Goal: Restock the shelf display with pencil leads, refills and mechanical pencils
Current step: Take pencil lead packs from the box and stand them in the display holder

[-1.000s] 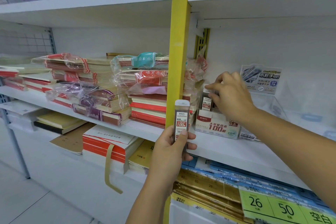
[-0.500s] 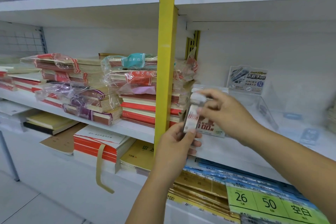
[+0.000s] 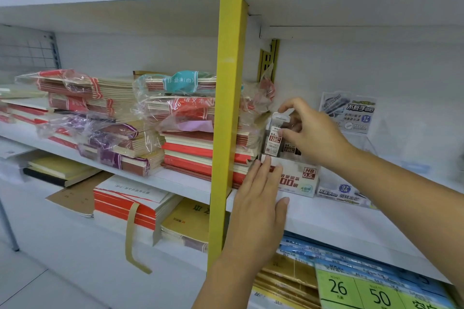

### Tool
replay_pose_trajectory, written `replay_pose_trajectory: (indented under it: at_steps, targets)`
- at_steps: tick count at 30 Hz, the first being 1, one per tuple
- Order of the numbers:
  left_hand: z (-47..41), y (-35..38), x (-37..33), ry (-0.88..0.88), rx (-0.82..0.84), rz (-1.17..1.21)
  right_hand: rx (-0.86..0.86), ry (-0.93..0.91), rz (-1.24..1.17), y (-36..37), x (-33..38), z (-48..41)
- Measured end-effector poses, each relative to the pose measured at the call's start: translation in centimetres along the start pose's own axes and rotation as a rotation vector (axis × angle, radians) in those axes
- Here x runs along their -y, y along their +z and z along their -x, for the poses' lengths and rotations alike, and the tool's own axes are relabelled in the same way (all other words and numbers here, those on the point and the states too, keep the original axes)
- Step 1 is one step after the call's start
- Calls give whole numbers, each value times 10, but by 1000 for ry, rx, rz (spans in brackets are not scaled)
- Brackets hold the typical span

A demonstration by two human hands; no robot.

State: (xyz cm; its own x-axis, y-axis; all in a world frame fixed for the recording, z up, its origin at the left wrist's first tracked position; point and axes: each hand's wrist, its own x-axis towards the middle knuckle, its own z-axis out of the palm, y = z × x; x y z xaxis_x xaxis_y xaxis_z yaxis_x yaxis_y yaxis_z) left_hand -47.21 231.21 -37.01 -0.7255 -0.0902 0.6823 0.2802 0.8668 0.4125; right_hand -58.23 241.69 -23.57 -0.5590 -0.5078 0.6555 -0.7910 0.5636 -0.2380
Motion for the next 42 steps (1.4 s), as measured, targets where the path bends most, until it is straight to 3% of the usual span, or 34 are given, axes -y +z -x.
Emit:
replay_pose_trajectory:
  at_steps: [6,10,13,17,21,24,26,29,32,37,42]
  targets:
    - [1,2,5,6,15,15,-18,-67,295,8,-9,-5]
    - [2,1,3,-8,10,34,38,-40,309,2,-5,2]
    - [9,-6,-4,-12,-17,66,42,-12,246,-11,2,18]
    - [37,-19,-16,74,-126,41,-140,-63,42,-34,20,70]
    - [96,-11,-19,126,-7,10,-102,-25,-282,-35,32,165]
    - [159,13,-8,-43,282,44,85,236,-438,-1,21,247]
    - [210,35,2,-269,478,112,267,476,-492,34,6,305]
    - [287,67,13,-647,694,216,541,754,-496,94,-20,393]
    - [338,93,18,-877,831,310,705,972,-502,144,-41,458]
    - [365,123,26,-1008,884,405,650,1181,-470,202,-60,501]
    - [365,143,33,-1054,822,491,587,1230,-460,246,-67,504]
